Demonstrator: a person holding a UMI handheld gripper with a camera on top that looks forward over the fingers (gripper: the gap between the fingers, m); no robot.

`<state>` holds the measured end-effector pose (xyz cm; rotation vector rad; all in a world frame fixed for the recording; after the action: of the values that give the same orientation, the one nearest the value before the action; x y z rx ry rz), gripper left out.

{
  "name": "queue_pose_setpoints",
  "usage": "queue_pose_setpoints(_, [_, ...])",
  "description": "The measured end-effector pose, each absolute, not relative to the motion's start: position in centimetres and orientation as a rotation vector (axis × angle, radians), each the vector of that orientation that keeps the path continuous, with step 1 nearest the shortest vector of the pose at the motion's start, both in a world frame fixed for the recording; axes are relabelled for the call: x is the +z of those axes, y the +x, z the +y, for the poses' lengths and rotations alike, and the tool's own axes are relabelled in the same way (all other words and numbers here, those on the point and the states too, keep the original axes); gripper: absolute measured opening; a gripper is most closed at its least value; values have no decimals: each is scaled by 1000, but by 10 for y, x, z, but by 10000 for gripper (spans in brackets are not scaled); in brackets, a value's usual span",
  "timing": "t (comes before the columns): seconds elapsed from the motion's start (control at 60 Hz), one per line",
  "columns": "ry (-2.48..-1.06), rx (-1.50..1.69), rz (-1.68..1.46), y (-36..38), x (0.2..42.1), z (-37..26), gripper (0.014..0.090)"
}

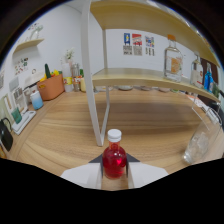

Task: Make me a cup of Vodka Sunrise.

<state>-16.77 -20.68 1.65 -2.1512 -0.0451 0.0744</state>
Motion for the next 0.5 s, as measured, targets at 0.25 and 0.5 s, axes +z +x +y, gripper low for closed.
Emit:
queue_pose_setpoints(0.25, [-2165,105,-68,-167,14,-215,358])
queue_pose_setpoints(0.5, [-2146,168,-126,-167,47,-232,829])
